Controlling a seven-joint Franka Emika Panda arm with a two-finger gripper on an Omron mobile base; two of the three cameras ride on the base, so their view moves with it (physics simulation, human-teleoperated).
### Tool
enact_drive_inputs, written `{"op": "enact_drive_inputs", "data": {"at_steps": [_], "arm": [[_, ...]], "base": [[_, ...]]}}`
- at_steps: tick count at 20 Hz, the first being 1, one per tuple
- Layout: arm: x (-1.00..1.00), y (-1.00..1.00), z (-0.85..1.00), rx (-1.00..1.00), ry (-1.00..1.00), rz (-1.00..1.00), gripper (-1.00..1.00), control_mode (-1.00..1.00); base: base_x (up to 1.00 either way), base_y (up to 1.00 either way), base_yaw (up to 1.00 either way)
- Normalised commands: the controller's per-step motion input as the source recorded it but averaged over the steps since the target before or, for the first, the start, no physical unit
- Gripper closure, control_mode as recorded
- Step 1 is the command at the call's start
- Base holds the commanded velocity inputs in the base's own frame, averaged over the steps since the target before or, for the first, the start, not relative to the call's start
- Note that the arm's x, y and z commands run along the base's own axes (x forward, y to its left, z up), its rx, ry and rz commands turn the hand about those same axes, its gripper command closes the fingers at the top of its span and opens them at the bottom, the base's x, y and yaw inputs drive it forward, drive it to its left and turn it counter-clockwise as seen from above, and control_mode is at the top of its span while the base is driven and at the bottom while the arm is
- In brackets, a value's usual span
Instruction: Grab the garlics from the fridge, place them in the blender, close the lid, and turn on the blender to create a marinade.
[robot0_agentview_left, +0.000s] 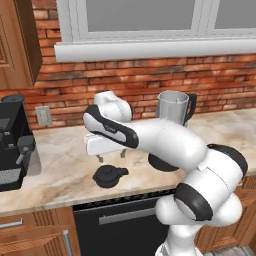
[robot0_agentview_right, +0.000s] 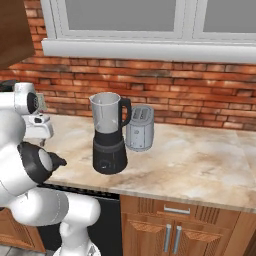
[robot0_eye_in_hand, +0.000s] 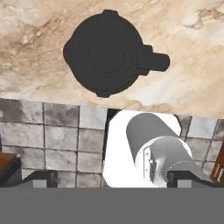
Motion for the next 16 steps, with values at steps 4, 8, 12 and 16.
{"op": "enact_drive_inputs", "data": {"at_steps": [4,8,12,16], "arm": [[0.10,0.02,-0.83,-0.14,0.02,0.00,-1.00,-1.00],[0.31,0.00,-0.57,-0.10,0.00,0.00,-1.00,-1.00],[0.27,0.03,-0.25,0.00,0.00,0.00,-1.00,-1.00],[0.21,0.01,-0.27,0.00,0.00,-0.01,-1.00,-1.00]], "base": [[0.00,0.00,0.00],[0.00,0.00,0.00],[0.00,0.00,0.00],[0.00,0.00,0.00]]}}
